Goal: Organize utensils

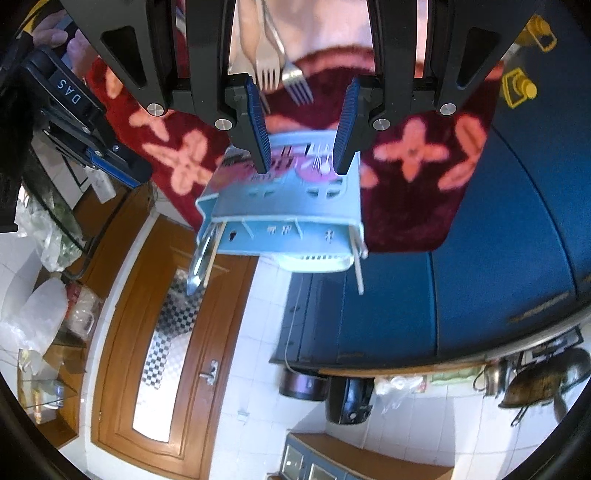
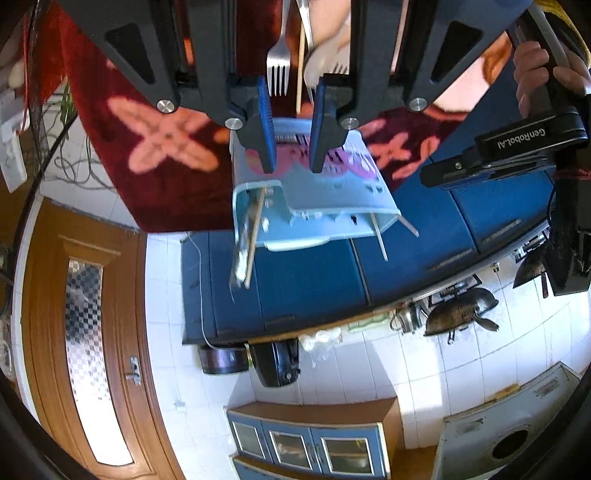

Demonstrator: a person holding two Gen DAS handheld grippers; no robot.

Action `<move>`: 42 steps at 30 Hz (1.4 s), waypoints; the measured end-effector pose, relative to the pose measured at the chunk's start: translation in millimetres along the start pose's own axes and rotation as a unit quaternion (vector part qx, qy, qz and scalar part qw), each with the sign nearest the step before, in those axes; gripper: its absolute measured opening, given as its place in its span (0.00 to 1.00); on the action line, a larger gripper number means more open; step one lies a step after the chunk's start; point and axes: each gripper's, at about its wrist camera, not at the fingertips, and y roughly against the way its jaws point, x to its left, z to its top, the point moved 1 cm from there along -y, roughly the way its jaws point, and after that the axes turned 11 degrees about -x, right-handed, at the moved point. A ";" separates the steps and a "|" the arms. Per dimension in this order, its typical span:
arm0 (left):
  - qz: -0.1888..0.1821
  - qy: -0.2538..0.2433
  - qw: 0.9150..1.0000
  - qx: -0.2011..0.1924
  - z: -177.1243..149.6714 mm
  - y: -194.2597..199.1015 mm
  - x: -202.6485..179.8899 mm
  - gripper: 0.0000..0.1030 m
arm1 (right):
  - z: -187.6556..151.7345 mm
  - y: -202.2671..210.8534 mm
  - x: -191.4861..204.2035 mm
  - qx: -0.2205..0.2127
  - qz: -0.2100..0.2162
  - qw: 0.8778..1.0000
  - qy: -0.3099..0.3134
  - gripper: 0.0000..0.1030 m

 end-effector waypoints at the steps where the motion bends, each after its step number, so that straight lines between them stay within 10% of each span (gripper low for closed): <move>1: 0.001 0.001 1.000 0.004 -4.0 -0.8 0.9 0.35 | -4.6 -1.0 -1.4 0.007 -0.001 1.000 -0.003 0.21; 19: -0.001 0.046 0.994 0.097 -67.3 -43.4 16.6 0.35 | -63.3 -34.1 -14.4 0.108 -0.004 0.994 -0.028 0.26; 42: -0.039 0.080 0.984 0.153 -101.0 -86.2 11.2 0.35 | -83.8 -46.4 -30.6 0.134 -0.003 0.989 -0.057 0.26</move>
